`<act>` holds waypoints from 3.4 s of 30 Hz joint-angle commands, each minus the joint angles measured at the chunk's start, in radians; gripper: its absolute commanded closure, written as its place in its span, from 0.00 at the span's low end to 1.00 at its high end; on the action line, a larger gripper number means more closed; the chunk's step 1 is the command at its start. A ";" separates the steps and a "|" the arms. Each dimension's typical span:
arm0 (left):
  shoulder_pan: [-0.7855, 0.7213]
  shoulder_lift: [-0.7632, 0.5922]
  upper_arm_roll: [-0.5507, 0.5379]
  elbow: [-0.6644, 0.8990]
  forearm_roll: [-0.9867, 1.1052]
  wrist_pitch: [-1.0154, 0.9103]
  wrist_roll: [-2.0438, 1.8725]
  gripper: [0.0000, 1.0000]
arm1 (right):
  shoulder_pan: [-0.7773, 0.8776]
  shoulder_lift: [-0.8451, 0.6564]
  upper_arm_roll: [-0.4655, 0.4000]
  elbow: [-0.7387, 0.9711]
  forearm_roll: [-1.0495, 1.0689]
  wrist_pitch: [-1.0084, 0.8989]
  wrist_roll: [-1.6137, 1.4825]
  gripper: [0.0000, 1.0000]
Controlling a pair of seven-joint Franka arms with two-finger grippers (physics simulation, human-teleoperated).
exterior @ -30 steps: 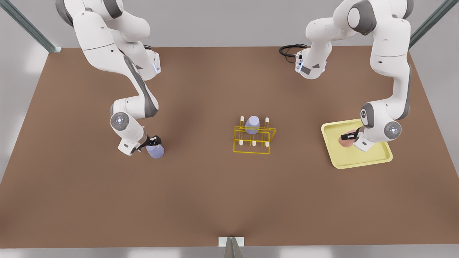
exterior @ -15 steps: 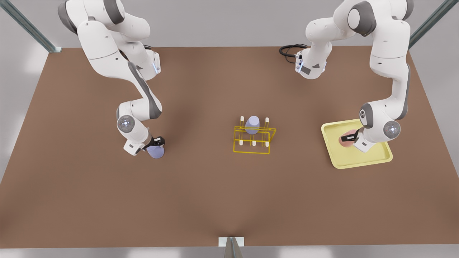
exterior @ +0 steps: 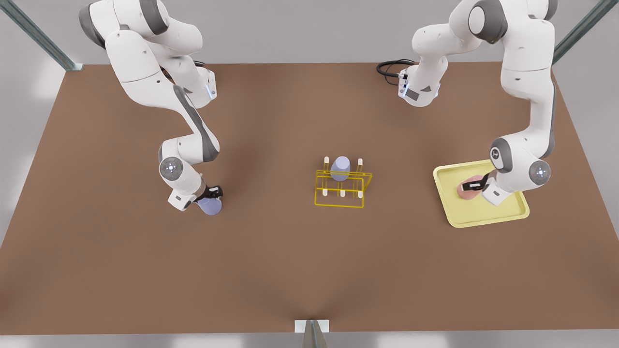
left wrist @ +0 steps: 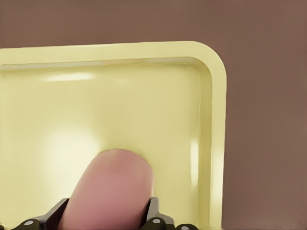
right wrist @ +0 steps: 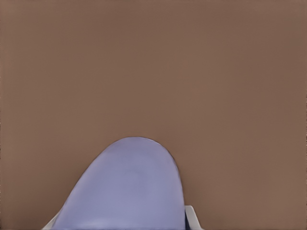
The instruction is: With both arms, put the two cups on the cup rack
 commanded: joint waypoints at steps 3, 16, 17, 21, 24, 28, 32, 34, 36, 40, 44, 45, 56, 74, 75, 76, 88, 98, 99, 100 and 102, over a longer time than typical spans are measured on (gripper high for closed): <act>-0.066 -0.024 -0.009 0.130 0.083 -0.231 -0.208 0.07 | -0.002 -0.018 0.009 0.007 -0.003 0.002 0.021 0.22; -0.247 0.260 -0.394 0.780 0.044 -0.479 -1.084 0.07 | 0.129 0.034 0.219 0.464 0.310 -0.264 0.246 0.22; -0.273 0.258 -0.394 0.782 0.038 -0.481 -1.087 0.07 | 0.140 0.079 0.219 0.550 0.310 -0.298 0.268 0.22; -0.298 0.241 -0.438 0.725 0.023 -0.547 -1.089 0.07 | 0.182 0.259 0.221 0.809 0.309 -0.338 0.327 0.22; -0.319 0.248 -0.443 0.717 0.023 -0.485 -1.112 0.07 | 0.192 0.283 0.239 0.844 0.326 -0.346 0.363 0.22; -0.333 0.257 -0.443 0.670 0.023 -0.432 -1.115 0.07 | 0.199 0.277 0.276 0.828 0.329 -0.407 0.381 0.22; -0.330 0.246 -0.443 0.622 0.035 -0.444 -1.113 0.07 | 0.206 0.282 0.285 0.812 0.327 -0.421 0.364 0.22; -0.329 0.245 -0.443 0.616 0.035 -0.482 -1.113 0.07 | 0.212 0.286 0.287 0.812 0.327 -0.419 0.364 0.22; -0.332 0.232 -0.445 0.585 0.037 -0.510 -1.113 0.07 | 0.220 0.297 0.287 0.812 0.327 -0.416 0.364 0.22; -0.341 0.234 -0.446 0.582 0.037 -0.534 -1.116 0.00 | 0.238 0.315 0.288 0.817 0.329 -0.407 0.364 0.22; -0.341 0.232 -0.446 0.582 0.038 -0.539 -1.116 0.00 | 0.257 0.332 0.293 0.820 0.327 -0.407 0.363 0.22; -0.339 0.234 -0.446 0.584 0.038 -0.539 -1.116 0.00 | 0.265 0.338 0.293 0.823 0.327 -0.404 0.363 0.22; -0.330 0.232 -0.452 0.593 0.092 -0.479 -0.915 0.00 | 0.289 0.372 0.293 0.828 0.329 -0.389 0.360 0.00; -0.318 0.225 -0.452 0.592 0.124 -0.574 -0.819 0.00 | -0.335 0.122 0.278 0.874 -0.176 -0.844 -0.146 0.00; -0.318 0.225 -0.451 0.592 0.124 -0.576 -0.819 0.00 | -0.348 0.047 0.278 0.845 -0.175 -0.881 -0.162 0.00; -0.318 0.225 -0.452 0.592 0.122 -0.574 -0.822 0.00 | -0.358 -0.042 0.279 0.809 -0.173 -0.941 -0.162 0.00; -0.312 0.217 -0.463 0.621 0.115 -0.646 -0.831 0.00 | -0.429 -0.183 0.275 0.760 -0.122 -1.058 -0.272 0.00; -0.315 0.225 -0.481 0.616 0.089 -0.611 -0.860 0.00 | -0.427 -0.180 0.275 0.749 -0.125 -1.061 -0.278 0.00; -0.316 0.225 -0.481 0.618 0.090 -0.620 -0.860 0.00 | -0.427 -0.180 0.275 0.749 -0.125 -1.061 -0.278 0.00; -0.316 0.225 -0.481 0.618 0.092 -0.626 -0.860 0.00 | -0.427 -0.179 0.275 0.746 -0.127 -1.058 -0.280 0.00; -0.312 0.222 -0.481 0.619 0.093 -0.634 -0.858 0.00 | -0.427 -0.172 0.275 0.746 -0.125 -1.058 -0.291 0.00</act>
